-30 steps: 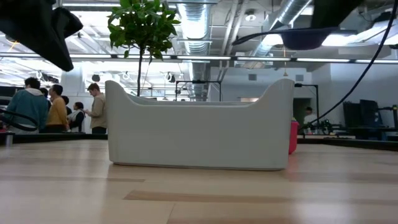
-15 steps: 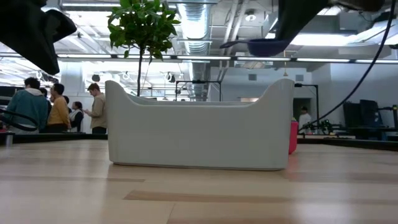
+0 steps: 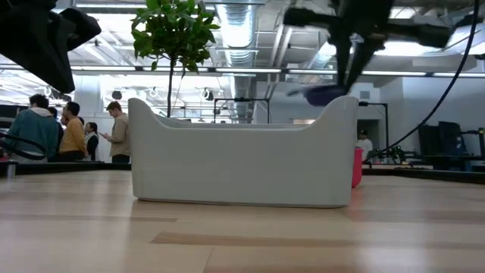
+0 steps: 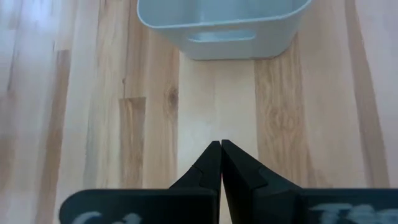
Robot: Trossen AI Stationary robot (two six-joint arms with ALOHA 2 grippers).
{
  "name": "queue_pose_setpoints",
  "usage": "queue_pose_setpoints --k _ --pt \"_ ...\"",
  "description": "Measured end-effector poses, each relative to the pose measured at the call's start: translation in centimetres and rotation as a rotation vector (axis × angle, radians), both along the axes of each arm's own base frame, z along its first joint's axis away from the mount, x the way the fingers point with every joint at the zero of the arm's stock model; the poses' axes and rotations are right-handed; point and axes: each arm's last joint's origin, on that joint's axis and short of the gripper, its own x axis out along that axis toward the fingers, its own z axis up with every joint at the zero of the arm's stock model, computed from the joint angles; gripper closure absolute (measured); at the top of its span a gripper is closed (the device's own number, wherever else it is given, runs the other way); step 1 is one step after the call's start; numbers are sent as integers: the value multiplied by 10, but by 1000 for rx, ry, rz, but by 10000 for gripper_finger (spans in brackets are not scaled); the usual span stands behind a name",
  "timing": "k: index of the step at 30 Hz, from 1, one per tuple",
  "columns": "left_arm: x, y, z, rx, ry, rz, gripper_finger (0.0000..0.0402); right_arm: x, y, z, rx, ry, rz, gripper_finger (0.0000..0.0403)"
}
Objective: Nest measuring cups in basket
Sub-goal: Stack the dark blue measuring cup on top of the orange measuring cup
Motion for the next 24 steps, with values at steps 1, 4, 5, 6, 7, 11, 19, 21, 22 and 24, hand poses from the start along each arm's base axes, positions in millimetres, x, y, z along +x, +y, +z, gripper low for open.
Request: queue_pose_setpoints --k 1,4,5,6,7,11,19,21,22,24 --pt "0 0 0 6 5 -2 401 -1 0 -4 1 2 -16 397" --pt "-1 1 0 20 11 -12 402 -2 -1 -13 -5 -19 -35 397" --pt "-1 1 0 22 13 -16 402 -3 -1 -14 -3 -13 -41 397" --pt "-1 1 0 25 14 -19 401 -4 -2 -15 0 -3 -54 397" --pt "-1 1 0 25 13 -20 402 -5 -3 -15 -2 11 -63 397" --pt "-1 1 0 25 13 -19 401 -5 -9 -22 -9 26 -86 397" --pt "-1 1 0 27 12 -18 402 -4 -30 -30 -22 78 -119 397" --pt "-1 1 -1 28 12 -18 401 -3 -33 -31 -6 95 -114 397" --pt "-1 1 -1 28 12 -18 401 -2 -34 -31 3 105 -109 397" --pt "-1 1 0 27 12 -18 401 -1 -36 -31 12 110 -104 397"
